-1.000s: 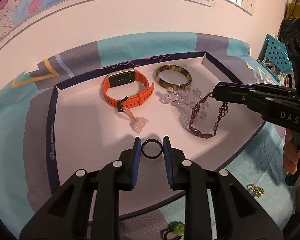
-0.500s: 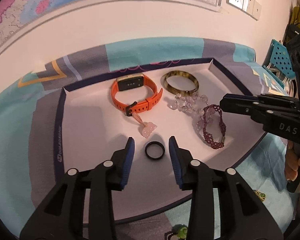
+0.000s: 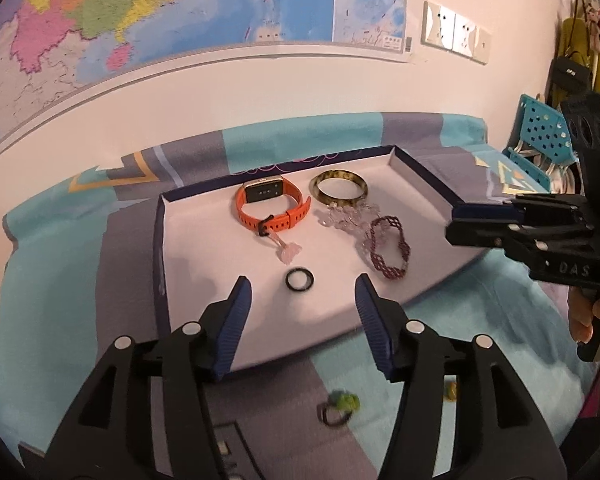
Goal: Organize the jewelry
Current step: 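Withdraw both grippers from the box toward the remaining jewelry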
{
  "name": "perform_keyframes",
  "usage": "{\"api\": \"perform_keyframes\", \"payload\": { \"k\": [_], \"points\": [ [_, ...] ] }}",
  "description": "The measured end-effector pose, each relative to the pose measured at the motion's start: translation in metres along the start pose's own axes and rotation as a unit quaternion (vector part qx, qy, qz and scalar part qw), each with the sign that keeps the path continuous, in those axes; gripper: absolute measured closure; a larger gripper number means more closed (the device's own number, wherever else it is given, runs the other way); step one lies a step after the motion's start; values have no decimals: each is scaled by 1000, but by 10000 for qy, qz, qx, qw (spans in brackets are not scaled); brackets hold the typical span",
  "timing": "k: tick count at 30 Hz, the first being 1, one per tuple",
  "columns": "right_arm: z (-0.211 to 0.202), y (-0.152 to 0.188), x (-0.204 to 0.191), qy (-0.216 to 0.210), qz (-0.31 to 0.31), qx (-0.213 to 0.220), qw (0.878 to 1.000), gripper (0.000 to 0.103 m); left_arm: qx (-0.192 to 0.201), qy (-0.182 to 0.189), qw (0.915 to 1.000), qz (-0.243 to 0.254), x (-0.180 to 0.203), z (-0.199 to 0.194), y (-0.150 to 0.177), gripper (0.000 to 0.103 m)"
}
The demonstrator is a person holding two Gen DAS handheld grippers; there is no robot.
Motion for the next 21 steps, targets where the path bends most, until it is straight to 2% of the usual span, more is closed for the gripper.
{"api": "perform_keyframes", "payload": {
  "k": [10,21],
  "points": [
    [-6,67,-25,38,-479,-540,9974,79,-123,45,9999,43,4,-12,42,49],
    [-2,93,-30,-114,-297,-690,9971,79,-294,230,9993,27,18,-13,74,47]
  ]
}}
Point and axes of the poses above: each gripper's, at about its wrist camera, not at the fingertips, and z roughly the way its jaws point, x to its right, y to its underside, the point moved 7 cm from there along z, roughly the way its jaws point, and after that the axes turned 10 degrees about -x, right-handed, at the moved point
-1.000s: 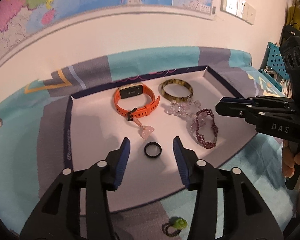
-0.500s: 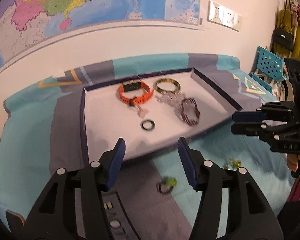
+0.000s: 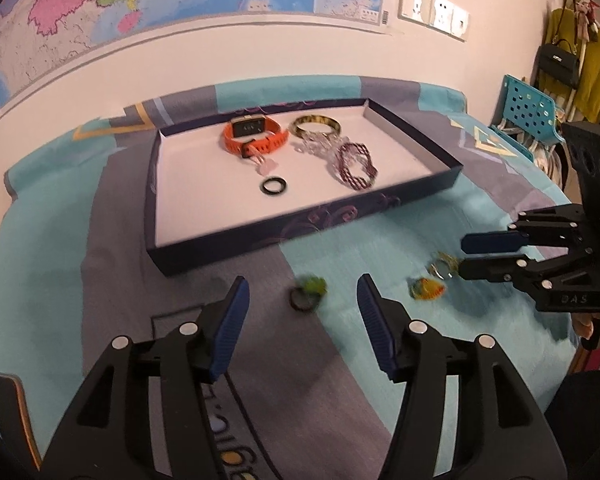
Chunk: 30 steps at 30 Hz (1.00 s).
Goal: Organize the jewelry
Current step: 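Withdraw both grippers from the box toward the remaining jewelry, then close the right gripper on the gold chain bracelet while the left gripper closes on the amber pendant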
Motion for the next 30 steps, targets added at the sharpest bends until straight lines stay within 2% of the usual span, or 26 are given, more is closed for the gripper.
{"api": "perform_keyframes", "payload": {
  "k": [9,11,20,22,27,30],
  "points": [
    [5,1,0,-64,48,-42,10000,80,-82,288,9987,415,33,2,10,45],
    [6,0,0,-50,48,-46,10000,92,-102,348,9980,512,41,3,10,45],
    [0,1,12,-68,225,74,9997,92,-237,617,9954,695,62,13,9,45],
    [-1,0,15,-109,298,114,9994,92,-277,661,9947,736,66,17,8,47],
    [-3,0,19,-132,376,166,9991,92,-428,804,9925,817,76,26,6,58],
    [-3,0,20,-164,397,183,9989,92,-468,840,9919,826,79,30,4,60]
  ]
}}
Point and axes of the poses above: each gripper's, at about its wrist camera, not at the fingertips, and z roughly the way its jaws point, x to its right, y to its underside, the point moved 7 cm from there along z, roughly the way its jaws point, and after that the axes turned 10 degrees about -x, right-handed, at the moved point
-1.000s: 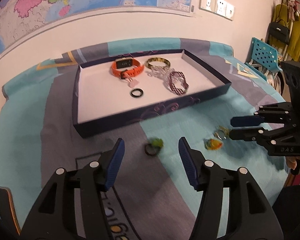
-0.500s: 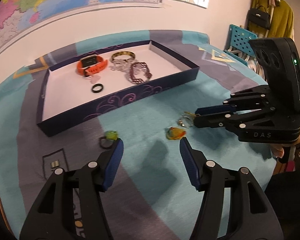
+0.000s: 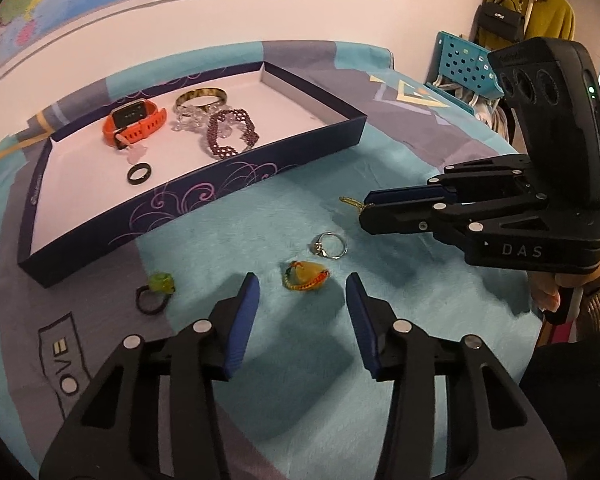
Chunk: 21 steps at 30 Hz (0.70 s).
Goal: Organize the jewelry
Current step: 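Close the right gripper on the gold chain bracelet while the left gripper closes on the amber pendant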
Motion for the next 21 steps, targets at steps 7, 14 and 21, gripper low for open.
{"api": "perform_keyframes", "payload": {
  "k": [7,14,21],
  "points": [
    [1,0,1,-42,10,23,10000,92,-41,21,10000,-19,2,5,-6,83],
    [-2,-1,2,-61,51,103,9999,92,28,50,9999,-161,-1,1,-7,86],
    [-6,-7,0,-85,30,212,9997,92,203,33,9994,-280,-9,-10,-9,86]
  ]
}}
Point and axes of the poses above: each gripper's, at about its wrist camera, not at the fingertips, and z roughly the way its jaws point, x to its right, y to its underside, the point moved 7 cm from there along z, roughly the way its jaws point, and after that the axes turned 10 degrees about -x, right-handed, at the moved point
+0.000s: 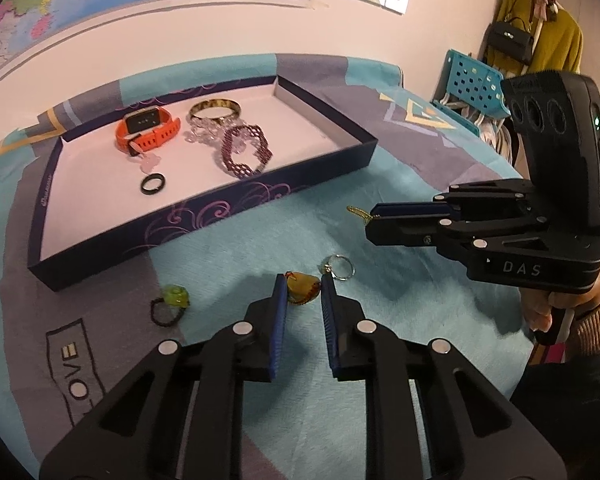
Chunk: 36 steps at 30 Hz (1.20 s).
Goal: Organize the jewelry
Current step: 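Close the right gripper on the gold chain bracelet while the left gripper closes on the amber pendant, then carry the gold bracelet with the right gripper while the left gripper carries the amber pendant into the box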
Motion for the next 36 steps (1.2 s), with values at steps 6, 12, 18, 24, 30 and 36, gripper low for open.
{"api": "perform_keyframes", "payload": {
  "k": [6,12,18,24,30,36],
  "points": [
    [0,-4,-3,-16,-12,53,10000,92,129,-46,9999,-100,-7,-11,-1,86],
    [-3,-9,-6,-30,-30,125,9999,92,212,-93,9996,-144,-10,-18,-2,86],
    [-5,-14,-9,-22,-67,189,9998,92,316,-144,9992,-201,-15,-25,-5,86],
    [-7,-22,-10,-8,-111,270,9996,92,394,-193,9988,-240,-22,-31,-10,86],
    [-7,-31,-11,19,-141,328,9994,92,468,-260,9982,-273,-29,-35,-16,86],
    [-5,-38,-10,55,-165,353,9992,92,540,-300,9976,-322,-37,-39,-23,86]
  ]
}}
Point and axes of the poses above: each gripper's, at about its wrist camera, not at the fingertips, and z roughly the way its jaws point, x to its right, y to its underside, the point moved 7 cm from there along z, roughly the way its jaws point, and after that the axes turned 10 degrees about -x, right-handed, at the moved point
